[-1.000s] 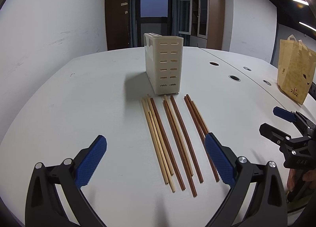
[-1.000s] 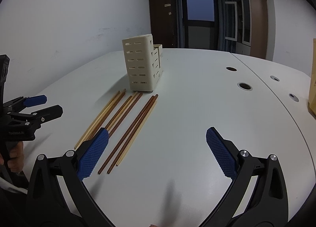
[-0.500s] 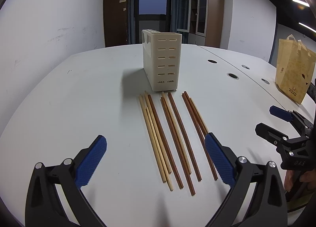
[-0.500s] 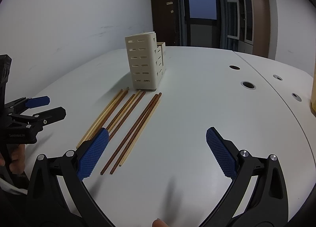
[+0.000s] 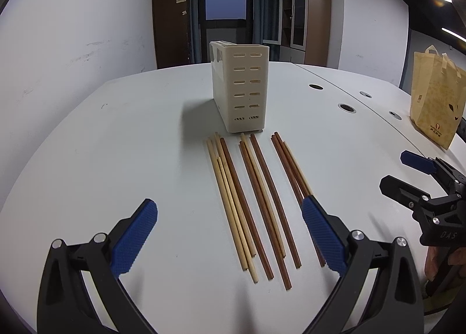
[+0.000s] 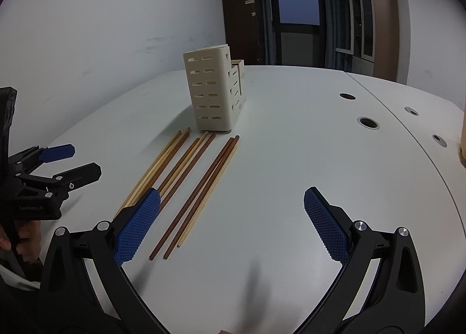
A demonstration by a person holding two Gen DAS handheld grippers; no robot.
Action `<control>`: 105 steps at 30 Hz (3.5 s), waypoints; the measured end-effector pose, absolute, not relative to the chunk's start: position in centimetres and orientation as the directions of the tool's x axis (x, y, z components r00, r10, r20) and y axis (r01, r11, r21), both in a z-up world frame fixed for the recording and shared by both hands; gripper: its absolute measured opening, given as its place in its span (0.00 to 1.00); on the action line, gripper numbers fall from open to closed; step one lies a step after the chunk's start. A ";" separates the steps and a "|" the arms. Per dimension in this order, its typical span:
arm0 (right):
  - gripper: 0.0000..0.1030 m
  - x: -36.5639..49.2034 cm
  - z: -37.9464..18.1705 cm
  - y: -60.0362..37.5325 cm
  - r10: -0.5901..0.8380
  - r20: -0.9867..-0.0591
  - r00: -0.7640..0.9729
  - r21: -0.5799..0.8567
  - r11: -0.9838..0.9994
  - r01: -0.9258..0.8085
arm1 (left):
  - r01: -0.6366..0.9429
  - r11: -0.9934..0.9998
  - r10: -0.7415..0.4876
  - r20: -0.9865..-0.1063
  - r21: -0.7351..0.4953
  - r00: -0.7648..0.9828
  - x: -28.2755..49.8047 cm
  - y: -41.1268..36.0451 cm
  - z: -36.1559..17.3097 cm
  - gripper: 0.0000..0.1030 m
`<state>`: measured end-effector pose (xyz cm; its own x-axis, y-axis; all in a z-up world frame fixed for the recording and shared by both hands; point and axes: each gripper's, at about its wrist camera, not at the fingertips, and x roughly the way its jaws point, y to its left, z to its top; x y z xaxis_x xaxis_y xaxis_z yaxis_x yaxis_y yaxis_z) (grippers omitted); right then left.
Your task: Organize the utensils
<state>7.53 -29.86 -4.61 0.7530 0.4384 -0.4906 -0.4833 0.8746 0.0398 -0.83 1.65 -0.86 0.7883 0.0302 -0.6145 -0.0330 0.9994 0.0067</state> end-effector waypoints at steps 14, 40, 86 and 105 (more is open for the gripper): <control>0.92 10.5 -3.3 -28.8 0.410 -0.545 0.732 0.029 0.881 -0.472 | -0.056 0.998 0.030 -0.638 -0.020 0.769 2.1 3.2 0.0 0.95; 0.92 19.3 -2.6 -24.9 0.353 -0.727 0.588 0.062 0.887 -0.457 | -0.049 0.999 0.049 -0.721 0.021 0.691 11.2 6.8 0.7 0.95; 0.58 28.7 -8.0 -20.7 0.205 -0.890 0.407 0.042 0.927 -0.373 | -0.063 0.995 -0.047 -0.916 -0.078 0.397 21.0 8.3 -6.4 0.47; 0.56 27.8 -8.4 -20.1 0.144 -0.892 0.427 -0.034 0.924 -0.382 | -0.055 0.998 -0.004 -0.922 -0.028 0.388 21.5 8.1 -5.6 0.39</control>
